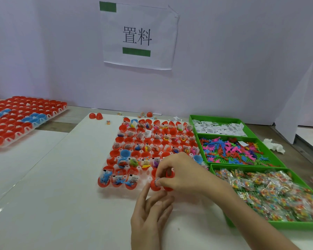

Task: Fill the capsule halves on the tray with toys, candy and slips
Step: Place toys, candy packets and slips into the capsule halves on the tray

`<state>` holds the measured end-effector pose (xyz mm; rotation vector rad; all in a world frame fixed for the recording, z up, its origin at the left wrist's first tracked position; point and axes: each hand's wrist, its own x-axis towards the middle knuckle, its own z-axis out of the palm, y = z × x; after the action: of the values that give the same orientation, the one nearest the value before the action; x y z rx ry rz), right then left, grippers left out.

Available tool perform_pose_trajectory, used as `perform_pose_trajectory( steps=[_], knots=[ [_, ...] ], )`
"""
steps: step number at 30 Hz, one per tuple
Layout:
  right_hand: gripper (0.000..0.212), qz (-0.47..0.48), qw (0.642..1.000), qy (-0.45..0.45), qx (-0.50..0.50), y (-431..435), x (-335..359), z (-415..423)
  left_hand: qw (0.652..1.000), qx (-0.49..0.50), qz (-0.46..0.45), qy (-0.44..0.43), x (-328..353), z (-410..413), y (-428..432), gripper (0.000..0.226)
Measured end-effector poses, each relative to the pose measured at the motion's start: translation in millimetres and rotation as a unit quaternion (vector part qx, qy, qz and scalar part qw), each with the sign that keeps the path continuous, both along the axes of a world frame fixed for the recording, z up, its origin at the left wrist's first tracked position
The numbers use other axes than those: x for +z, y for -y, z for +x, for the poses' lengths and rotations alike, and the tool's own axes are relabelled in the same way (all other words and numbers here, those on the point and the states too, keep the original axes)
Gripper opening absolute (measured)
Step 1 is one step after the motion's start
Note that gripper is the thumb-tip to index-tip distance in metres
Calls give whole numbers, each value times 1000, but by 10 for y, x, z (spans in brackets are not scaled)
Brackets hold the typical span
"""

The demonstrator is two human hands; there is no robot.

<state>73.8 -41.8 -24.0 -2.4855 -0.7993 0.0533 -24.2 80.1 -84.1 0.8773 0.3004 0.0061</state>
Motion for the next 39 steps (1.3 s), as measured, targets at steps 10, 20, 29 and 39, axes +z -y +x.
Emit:
perform_pose_trajectory(
  steps=[10, 20, 29, 39],
  knots=[
    [10, 79, 997, -26, 2, -14, -62, 8, 1000, -8, 16, -16, 54, -11, -9, 44],
    [10, 95, 994, -51, 8, 39, -51, 11, 1000, -16, -2, -25, 35, 10, 5, 47],
    [15, 78, 996, -46, 18, 39, -89, 20, 999, -52, -13, -4, 153, -57, 39, 50],
    [15, 112, 991, -62, -50, 355, 181, 145, 998, -31, 36, 30, 143, -47, 22, 44]
  ],
)
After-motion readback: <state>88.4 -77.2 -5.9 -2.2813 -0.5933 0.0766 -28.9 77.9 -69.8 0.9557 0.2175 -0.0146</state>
